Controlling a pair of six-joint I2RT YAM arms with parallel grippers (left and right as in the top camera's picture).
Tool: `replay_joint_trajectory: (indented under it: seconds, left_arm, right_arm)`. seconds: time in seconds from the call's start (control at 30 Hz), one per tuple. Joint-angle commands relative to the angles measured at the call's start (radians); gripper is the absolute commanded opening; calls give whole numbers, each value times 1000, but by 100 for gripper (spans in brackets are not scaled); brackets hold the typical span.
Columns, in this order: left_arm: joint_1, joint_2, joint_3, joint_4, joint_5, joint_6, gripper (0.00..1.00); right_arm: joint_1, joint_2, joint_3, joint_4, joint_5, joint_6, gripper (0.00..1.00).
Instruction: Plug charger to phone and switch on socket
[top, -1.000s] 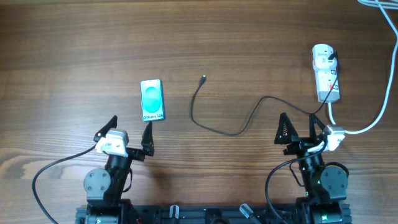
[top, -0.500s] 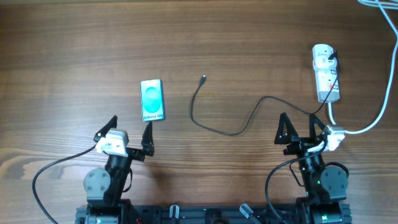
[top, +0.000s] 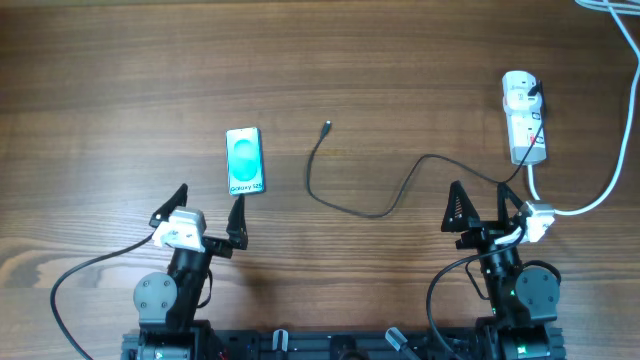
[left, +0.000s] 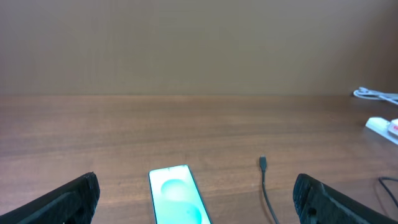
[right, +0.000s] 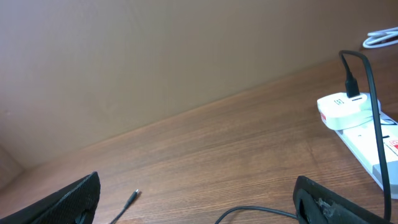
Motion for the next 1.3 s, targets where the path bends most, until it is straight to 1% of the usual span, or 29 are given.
replay_joint_trajectory:
  seconds: [0.0,0.13,0.23,0.37,0.5,0.6,0.63,0.73,0.77,0.87,0.9,0.97,1.0,1.07,1.17,1.2,1.23,1.27]
  left_arm:
    - [6,-4,21,8,-2,11,100]
    - [6,29,117,-4,-2,11,100]
    - [6,117,261,-102,-3,12,100]
    - [6,323,443,-143,0,11,100]
    - [4,602,713,-270,71,12,100]
    - [-18,879,983,-435,70,12,100]
    - [-27,972,1086,-512,69,12,100]
    - [-51,1267,1425,-792,57,12,100]
    - [-60,1402,1584,-934,55,12,100]
    - [-64,1619,1817,-1164,55,12,100]
    - [-64,1683,1856,-1212,56,11,100]
    - [-64,1764,1857,-1241,61,11,100]
    - [-64,1798,1857,-1241,99,11,100]
    - [-64,1854,1857,-1266,158,11,100]
    - [-64,1916,1857,-1290,164,10,100]
    - [-65,1931,1855,-1306,158,-2,100]
    - [-72,1946,1852,-1328,98,-47,100]
    - [-78,1955,1849,-1344,2,-119,100]
  right_arm:
    - [6,3,-1,3,14,6,100]
    - [6,3,-1,3,14,6,100]
    - [6,3,-1,3,14,6,100]
    - [6,3,-1,3,14,6,100]
    - [6,3,-1,3,14,6,100]
    - [6,3,-1,3,14,6,99]
    - [6,3,-1,3,14,6,100]
    - [6,3,-1,3,14,6,100]
    - [6,3,-1,3,14,6,100]
    - [6,3,-1,3,14,6,100]
    - [6,3,-1,3,14,6,100]
    - [6,3,-1,3,14,6,100]
    - [6,3,-1,3,14,6,100]
    - [6,3,-1,3,14,6,100]
    - [6,3,-1,3,14,6,100]
    - [6,3,-1,3,14,6,100]
    - [6,3,-1,3,14,6,100]
    - [6,3,-1,3,14,6,100]
